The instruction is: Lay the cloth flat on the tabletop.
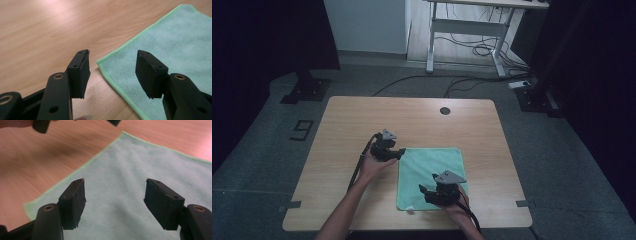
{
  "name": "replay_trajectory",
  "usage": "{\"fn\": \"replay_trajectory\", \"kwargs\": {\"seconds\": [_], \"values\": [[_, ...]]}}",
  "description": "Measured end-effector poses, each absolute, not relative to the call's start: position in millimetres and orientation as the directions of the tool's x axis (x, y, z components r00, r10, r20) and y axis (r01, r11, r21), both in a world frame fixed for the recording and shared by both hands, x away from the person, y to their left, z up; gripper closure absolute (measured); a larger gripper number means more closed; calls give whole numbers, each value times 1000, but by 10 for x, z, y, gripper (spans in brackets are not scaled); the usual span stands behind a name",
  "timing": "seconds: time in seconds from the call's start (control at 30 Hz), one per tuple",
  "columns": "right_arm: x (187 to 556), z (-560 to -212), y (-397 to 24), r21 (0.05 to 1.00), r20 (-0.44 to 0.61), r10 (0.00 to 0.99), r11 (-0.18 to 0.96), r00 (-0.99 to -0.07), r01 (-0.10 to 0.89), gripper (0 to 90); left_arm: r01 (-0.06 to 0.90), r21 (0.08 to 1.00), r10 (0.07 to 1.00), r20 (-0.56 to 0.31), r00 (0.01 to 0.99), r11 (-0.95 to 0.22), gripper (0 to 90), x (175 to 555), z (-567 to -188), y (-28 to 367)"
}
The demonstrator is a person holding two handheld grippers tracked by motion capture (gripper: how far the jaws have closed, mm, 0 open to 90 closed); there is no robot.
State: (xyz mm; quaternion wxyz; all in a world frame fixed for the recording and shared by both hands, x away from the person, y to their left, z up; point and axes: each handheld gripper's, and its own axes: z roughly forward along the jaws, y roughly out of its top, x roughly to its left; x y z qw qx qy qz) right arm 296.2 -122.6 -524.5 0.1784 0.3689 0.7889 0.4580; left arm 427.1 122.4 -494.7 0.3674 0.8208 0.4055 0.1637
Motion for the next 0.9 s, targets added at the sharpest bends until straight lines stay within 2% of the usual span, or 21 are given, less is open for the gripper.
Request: {"fn": "replay_trajectory", "kwargs": {"seconds": [0.13, 0.5, 0.9], "values": [[2926, -5200, -1127, 860, 55, 723, 316, -689, 400, 331, 549, 740, 790, -39, 612, -389, 445, 4298, -4863, 1234], [2854, -5166, -869, 860, 36, 665, 360, -746, 362, 349, 582, 731, 810, -69, 582, -356, 457, 4408, -4926, 1207], [2831, -5216, -785, 849, 49, 632, 381, -773, 365, 399, 591, 716, 815, -53, 578, -372, 479, 4489, -4978, 1164]]}}
